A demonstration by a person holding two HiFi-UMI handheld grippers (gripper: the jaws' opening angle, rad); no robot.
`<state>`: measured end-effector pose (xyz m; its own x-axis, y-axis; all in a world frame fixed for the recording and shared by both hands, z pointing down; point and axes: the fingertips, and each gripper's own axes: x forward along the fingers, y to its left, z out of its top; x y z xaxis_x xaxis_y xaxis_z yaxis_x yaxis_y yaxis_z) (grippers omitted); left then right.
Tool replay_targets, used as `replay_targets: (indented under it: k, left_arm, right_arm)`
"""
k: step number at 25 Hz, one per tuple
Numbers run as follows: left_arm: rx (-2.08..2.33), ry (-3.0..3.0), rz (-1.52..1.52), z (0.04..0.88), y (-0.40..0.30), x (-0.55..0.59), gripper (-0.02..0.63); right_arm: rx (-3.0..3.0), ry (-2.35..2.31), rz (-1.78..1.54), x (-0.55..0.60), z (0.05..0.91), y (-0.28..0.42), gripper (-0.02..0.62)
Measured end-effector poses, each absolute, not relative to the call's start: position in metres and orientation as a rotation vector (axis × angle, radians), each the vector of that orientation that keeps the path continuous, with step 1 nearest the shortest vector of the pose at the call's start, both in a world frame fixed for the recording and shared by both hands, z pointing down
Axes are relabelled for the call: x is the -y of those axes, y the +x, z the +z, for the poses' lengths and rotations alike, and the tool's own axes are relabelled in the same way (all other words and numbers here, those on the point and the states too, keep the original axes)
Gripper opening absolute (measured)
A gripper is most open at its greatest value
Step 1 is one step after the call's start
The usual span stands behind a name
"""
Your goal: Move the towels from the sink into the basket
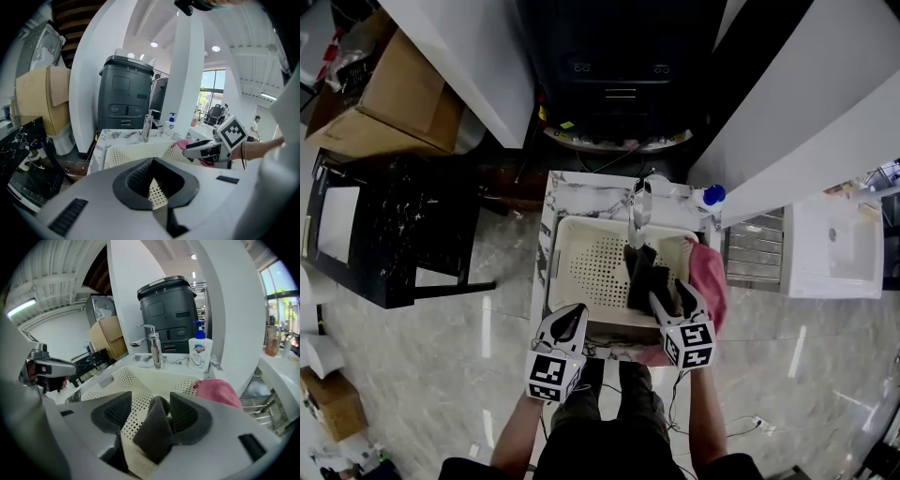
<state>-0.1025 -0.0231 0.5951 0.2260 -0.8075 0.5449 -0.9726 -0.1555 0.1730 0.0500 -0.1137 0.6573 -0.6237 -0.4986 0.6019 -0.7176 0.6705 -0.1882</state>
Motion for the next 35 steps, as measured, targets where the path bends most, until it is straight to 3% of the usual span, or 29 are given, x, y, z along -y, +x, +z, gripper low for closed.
replay_targets:
  k: [16, 24, 35]
  left_arm:
    - [1.680, 2.115, 0.415, 0.543, -0.098, 0.031, 0.008]
    - [1.701, 2.180, 0.382, 0.510, -0.101, 0.035, 0.008]
    - [1.646, 2.321, 0.349, 0.475, -0.078, 0.048, 0.008]
  right_arm:
    - [2.484, 1.003, 0.459, 0.114, 0.586, 0.054, 0.251]
    - [2.523, 1.130, 0.365, 0.117, 0.536, 0.065, 0.127]
    - [2.512, 1.358, 0.283, 0.111, 0.487, 0.107, 0.043]
